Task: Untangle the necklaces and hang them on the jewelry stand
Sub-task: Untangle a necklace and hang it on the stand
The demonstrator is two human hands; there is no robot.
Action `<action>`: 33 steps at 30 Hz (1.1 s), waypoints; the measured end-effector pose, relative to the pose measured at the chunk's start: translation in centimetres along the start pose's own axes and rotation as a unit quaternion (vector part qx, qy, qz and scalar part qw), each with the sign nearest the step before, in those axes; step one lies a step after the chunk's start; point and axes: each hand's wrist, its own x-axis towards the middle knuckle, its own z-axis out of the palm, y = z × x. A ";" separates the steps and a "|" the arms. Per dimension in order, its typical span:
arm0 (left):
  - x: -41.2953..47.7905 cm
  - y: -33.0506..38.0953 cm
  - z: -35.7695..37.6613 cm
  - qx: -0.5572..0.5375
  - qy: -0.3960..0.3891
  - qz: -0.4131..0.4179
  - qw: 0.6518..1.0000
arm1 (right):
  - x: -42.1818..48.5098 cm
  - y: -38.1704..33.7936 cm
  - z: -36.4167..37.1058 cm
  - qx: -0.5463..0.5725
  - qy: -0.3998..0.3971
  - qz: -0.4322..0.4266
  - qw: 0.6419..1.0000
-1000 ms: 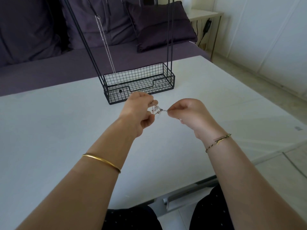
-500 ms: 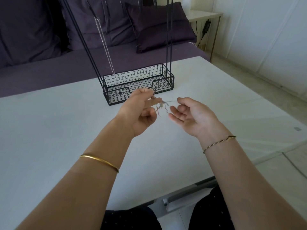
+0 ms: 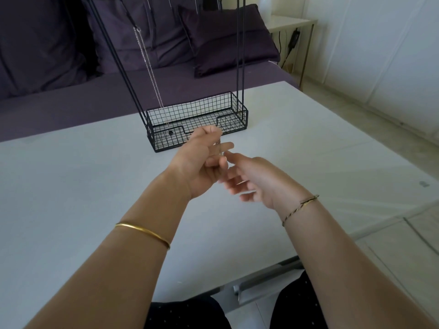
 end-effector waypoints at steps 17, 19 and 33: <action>1.5 -0.9 -0.2 -0.124 0.099 0.064 0.985 | 0.2 0.2 -1.1 0.537 -0.047 0.040 0.842; 1.7 -0.9 -0.3 -0.123 0.107 0.062 0.985 | 0.4 0.1 -1.1 0.553 -0.033 0.035 0.832; 0.9 -1.2 0.2 0.187 0.088 -0.016 0.978 | 0.8 0.1 -1.3 0.430 0.071 -0.049 0.899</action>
